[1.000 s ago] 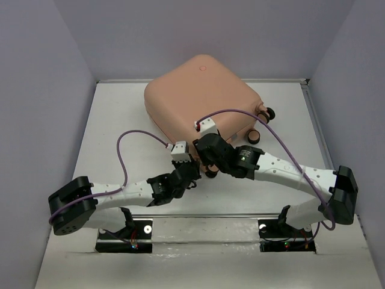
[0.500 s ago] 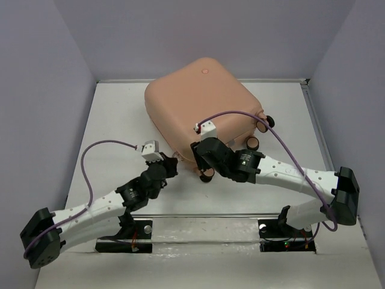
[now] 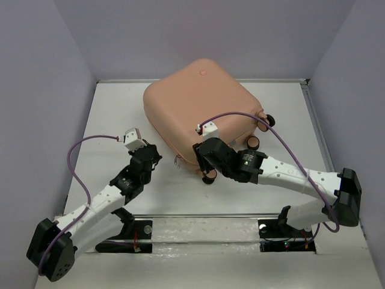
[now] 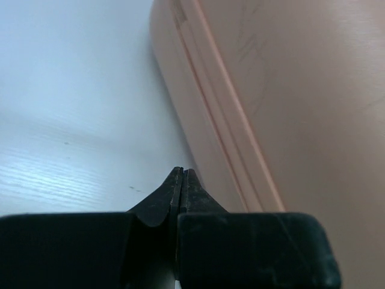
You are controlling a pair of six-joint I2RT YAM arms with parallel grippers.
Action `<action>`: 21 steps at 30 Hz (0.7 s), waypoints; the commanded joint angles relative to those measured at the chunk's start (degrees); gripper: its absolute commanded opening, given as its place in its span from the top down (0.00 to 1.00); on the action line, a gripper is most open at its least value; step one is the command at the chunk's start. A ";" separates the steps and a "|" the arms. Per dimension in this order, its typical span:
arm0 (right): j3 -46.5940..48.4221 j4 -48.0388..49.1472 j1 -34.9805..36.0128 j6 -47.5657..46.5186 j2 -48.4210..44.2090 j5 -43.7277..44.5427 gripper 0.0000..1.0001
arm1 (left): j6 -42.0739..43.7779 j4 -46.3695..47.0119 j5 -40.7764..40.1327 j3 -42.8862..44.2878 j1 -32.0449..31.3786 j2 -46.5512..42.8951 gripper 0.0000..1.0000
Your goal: Pack the luggage
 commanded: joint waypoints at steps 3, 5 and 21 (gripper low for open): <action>-4.29 -14.76 0.55 -0.07 2.51 -8.28 0.93 | 2.55 7.97 19.25 -3.36 -0.18 -8.82 0.94; -4.21 -14.67 0.55 0.02 2.78 -7.93 0.93 | 3.34 8.07 28.49 -5.13 -0.36 -11.03 0.94; -4.91 -7.15 1.25 -0.41 0.68 -10.54 0.93 | 1.33 5.87 44.95 -6.73 -4.75 -17.35 0.48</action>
